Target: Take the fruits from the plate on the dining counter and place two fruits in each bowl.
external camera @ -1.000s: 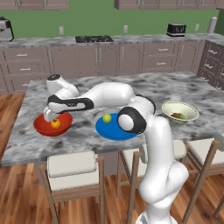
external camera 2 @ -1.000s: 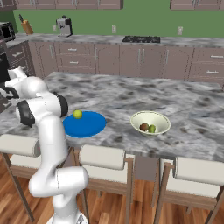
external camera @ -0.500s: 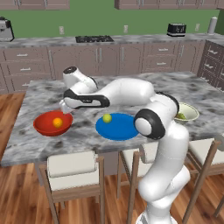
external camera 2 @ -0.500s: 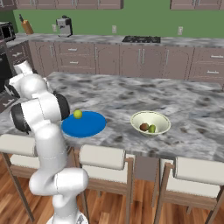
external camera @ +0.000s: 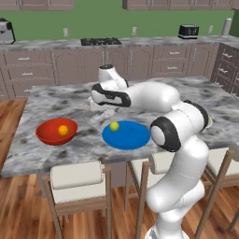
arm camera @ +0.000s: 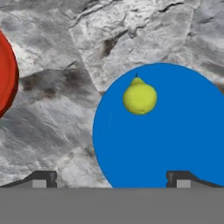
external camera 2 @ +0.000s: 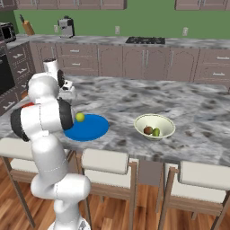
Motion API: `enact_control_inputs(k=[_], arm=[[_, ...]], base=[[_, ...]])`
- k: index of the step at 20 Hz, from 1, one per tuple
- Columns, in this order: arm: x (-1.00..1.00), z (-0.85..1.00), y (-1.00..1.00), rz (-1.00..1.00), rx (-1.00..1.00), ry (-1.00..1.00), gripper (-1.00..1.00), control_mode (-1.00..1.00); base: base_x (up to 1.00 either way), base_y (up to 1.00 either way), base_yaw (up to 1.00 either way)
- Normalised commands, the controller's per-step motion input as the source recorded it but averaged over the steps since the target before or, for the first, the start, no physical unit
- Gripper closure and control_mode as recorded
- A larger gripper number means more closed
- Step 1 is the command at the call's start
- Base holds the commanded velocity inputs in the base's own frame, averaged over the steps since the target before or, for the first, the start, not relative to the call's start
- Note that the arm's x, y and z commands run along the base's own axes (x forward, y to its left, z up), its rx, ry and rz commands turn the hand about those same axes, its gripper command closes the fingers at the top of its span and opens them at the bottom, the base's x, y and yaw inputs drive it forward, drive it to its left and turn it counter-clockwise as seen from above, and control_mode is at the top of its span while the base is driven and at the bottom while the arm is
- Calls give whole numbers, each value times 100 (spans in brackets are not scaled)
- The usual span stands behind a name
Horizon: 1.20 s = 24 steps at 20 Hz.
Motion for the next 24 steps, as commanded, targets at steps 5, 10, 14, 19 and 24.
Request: enact_control_inputs(k=[5,10,14,19,24], arm=[[66,-18,-82,-17,9,10,-100,-100],[4,-25,-24,-1,-1,4,-100,-100],[15,-34,15,2,-1,0,-100,-100],[1,-21,23,7,0,0,-100,-100],[12,-27,-18,1,-2,0,-100,-100]], base=[[0,0,0],[0,0,0],[0,0,0],[0,0,0],[0,0,0]])
